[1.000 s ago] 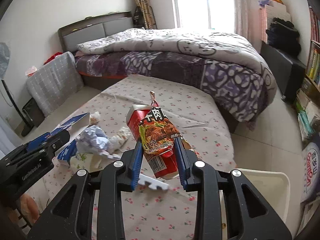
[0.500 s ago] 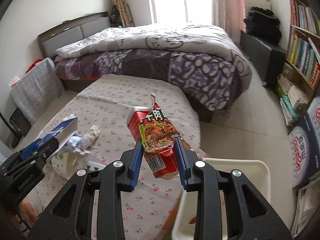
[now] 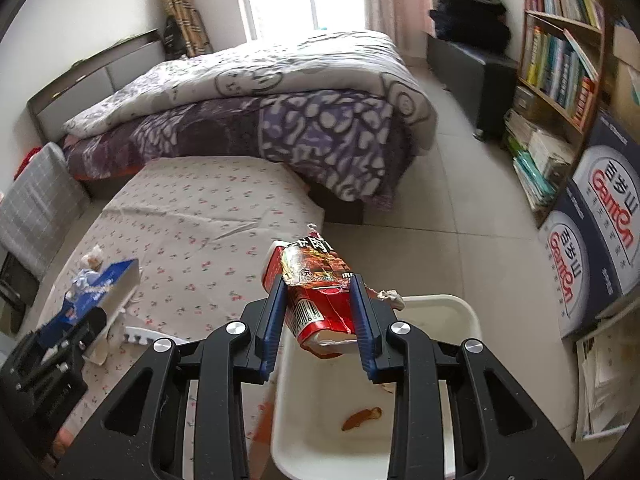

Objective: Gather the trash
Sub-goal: 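Carry both items to the bin and release the red carton from the right tool, then open the left tool to drop the blue box into the bin, then grasp the crumpled light-blue plastic bag with the left tool, then grasp the white foam strip with the right tool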

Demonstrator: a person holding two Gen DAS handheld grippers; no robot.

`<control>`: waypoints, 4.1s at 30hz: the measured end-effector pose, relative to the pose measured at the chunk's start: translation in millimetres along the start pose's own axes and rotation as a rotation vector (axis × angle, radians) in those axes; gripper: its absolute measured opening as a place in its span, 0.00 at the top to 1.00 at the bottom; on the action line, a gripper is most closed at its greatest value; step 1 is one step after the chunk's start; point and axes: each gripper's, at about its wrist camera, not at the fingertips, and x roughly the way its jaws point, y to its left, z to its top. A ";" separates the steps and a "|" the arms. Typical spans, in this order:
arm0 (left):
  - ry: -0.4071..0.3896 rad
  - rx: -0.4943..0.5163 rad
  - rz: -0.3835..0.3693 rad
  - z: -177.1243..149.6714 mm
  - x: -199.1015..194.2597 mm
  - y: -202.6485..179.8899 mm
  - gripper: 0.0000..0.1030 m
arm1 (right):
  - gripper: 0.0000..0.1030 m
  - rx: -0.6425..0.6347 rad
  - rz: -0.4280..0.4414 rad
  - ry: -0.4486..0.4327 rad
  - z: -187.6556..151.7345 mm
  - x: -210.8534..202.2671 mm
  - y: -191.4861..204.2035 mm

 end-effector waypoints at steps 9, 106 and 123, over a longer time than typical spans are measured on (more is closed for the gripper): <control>0.056 0.114 -0.111 -14.3 16.2 -61.7 0.46 | 0.68 0.069 -0.051 0.031 -1.2 0.7 -43.7; 0.058 -0.426 0.235 22.9 -41.4 281.4 0.84 | 0.14 0.141 0.467 0.488 -71.9 148.0 259.3; 0.052 -0.439 0.236 16.2 -57.0 292.4 0.84 | 0.91 0.061 0.412 0.376 -61.8 131.3 269.3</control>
